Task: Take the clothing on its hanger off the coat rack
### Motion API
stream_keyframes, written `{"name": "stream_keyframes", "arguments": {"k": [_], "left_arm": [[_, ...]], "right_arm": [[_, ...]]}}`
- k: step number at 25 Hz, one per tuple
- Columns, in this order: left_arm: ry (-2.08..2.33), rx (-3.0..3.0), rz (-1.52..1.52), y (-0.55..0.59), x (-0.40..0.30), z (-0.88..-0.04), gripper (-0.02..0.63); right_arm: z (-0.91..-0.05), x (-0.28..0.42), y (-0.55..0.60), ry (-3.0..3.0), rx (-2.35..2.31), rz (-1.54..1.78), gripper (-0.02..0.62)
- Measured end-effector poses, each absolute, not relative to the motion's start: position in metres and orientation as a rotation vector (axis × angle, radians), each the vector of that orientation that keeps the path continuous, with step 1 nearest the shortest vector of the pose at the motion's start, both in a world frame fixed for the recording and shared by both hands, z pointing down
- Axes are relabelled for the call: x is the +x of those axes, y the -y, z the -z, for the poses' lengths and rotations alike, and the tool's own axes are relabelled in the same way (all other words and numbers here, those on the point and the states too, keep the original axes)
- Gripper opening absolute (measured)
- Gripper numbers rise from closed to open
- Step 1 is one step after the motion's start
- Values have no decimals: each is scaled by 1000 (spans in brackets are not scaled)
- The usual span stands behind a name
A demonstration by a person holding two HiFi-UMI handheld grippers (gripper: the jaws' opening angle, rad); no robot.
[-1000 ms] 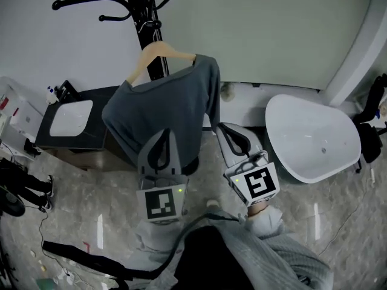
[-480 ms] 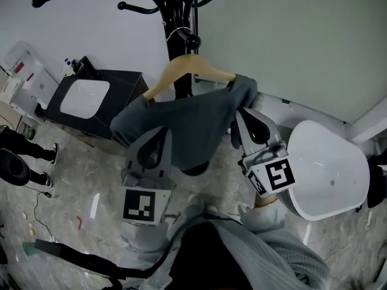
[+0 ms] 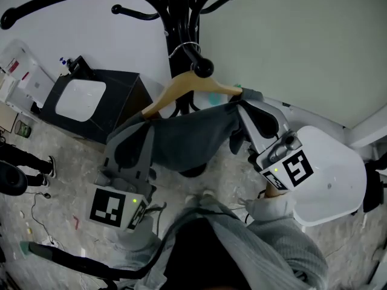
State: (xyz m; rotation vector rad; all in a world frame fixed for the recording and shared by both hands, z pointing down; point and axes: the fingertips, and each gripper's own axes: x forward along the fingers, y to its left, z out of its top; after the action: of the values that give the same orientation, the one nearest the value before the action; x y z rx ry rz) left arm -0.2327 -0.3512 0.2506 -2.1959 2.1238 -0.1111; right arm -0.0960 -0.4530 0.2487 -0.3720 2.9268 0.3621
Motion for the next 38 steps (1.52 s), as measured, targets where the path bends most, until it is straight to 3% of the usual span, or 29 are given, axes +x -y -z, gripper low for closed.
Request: {"name": "stream_keyframes", "arguments": {"k": [6, 8, 12, 16, 25, 27, 30, 34, 38], "left_arm": [[-2047, -2158, 279, 352, -248, -221, 9], [-1957, -2209, 298, 354, -247, -210, 77], [-1824, -2323, 428, 362, -250, -212, 145], [-1713, -2442, 659, 373, -255, -239, 146], [-1426, -2734, 876, 407, -236, -299, 144], [-1419, -2708, 881, 409, -235, -303, 139], [-1418, -2653, 906, 411, -237, -302, 57], [-1408, -2683, 920, 410, -236, -303, 49], [-1437, -2600, 919, 412, -236, -303, 49]], "right_arm": [[-224, -99, 470, -3028, 9, -361, 11], [-219, -103, 479, -3059, 100, -378, 21], [-225, -113, 487, -3147, 362, -442, 135], [-247, -123, 482, -3202, 731, -553, 161], [-289, -157, 472, -3275, 1232, -435, 158], [-296, -158, 466, -3272, 1273, -455, 144], [-305, -161, 464, -3300, 1294, -541, 112], [-313, -165, 467, -3338, 1293, -579, 17], [-312, -165, 469, -3344, 1278, -653, 11]]}}
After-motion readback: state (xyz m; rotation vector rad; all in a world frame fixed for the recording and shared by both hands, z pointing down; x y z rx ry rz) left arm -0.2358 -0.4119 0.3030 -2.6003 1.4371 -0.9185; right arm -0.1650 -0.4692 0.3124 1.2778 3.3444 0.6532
